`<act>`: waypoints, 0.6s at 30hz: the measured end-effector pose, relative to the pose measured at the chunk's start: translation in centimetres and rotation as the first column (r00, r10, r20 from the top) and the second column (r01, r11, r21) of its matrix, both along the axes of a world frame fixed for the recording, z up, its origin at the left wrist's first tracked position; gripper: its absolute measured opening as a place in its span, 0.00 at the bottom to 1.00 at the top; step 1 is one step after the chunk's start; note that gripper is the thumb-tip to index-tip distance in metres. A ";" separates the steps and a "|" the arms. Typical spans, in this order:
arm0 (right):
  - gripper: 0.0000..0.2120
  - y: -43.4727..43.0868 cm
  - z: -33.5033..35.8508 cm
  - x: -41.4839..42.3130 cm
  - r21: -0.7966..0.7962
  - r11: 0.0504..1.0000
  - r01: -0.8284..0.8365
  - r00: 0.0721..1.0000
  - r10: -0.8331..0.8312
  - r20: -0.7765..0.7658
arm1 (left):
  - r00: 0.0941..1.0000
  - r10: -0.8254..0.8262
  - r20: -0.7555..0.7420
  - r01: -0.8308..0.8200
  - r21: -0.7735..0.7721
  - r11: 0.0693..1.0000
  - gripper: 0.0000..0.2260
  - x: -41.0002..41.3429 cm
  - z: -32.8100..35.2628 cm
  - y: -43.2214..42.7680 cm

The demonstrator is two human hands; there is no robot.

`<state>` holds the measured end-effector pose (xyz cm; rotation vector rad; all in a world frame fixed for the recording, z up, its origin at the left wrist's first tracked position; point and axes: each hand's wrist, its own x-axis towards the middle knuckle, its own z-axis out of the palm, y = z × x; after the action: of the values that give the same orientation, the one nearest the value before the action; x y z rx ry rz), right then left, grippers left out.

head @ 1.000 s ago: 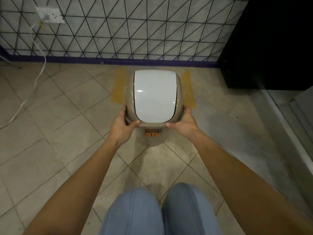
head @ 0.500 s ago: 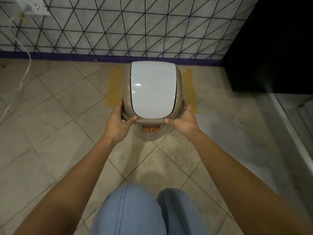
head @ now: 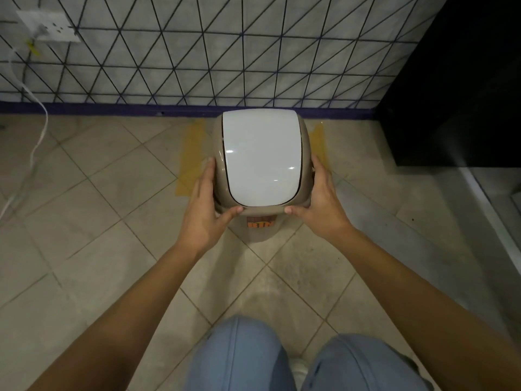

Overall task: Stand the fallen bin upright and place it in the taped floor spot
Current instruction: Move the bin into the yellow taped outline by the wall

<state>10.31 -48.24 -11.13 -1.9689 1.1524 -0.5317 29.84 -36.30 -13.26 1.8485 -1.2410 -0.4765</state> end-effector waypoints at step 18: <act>0.63 -4.6 -0.4 2.2 -0.060 0.996 -0.070 0.997 0.069 -0.027 | 0.979 -0.067 0.191 0.079 -0.054 0.995 0.45 2.9 0.0 -4.3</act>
<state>12.46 -52.87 -11.50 -2.0653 1.0903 -0.5125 32.74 -40.57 -13.22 1.8342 -1.4386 -0.3034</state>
